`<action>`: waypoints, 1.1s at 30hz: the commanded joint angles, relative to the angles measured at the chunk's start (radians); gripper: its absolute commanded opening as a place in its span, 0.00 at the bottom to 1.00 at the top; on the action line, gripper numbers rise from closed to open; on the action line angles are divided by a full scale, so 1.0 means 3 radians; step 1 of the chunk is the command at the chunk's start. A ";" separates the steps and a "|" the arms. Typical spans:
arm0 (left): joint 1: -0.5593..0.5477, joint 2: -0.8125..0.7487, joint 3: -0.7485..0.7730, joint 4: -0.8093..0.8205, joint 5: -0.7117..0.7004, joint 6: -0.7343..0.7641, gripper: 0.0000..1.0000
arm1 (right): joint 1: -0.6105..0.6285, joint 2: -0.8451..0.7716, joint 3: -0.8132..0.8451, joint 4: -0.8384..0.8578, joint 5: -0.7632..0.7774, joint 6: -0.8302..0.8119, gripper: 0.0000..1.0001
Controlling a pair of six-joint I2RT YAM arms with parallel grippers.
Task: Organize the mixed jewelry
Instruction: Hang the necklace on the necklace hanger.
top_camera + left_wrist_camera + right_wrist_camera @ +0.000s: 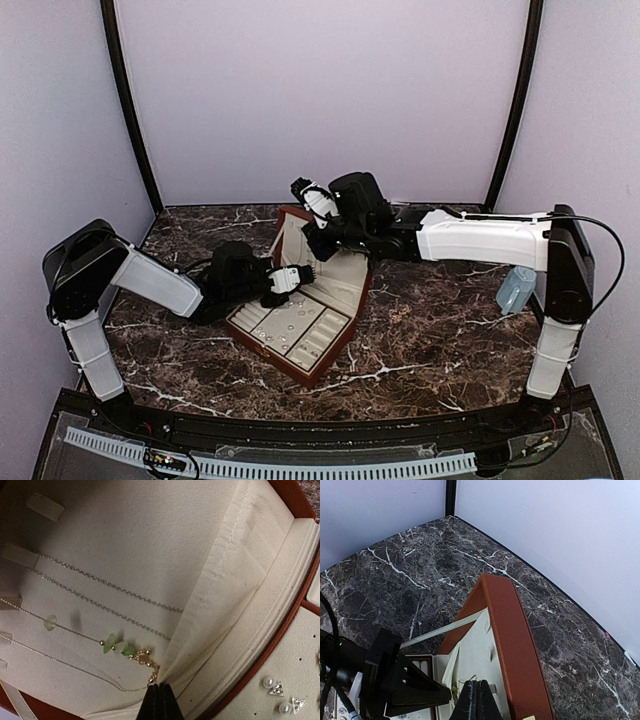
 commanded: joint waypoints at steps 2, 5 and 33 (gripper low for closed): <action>-0.0043 -0.0101 -0.0101 -0.0152 0.0037 0.0005 0.00 | 0.0055 0.0036 0.0139 0.0009 0.0249 -0.0021 0.00; -0.0045 -0.0101 -0.0106 -0.0145 0.0033 0.0006 0.00 | 0.0068 0.0044 0.0151 0.0002 0.0334 -0.0032 0.00; -0.0058 -0.0090 -0.0121 -0.0125 0.0003 0.0035 0.00 | 0.0145 0.0223 0.0389 -0.0200 0.0788 -0.0088 0.00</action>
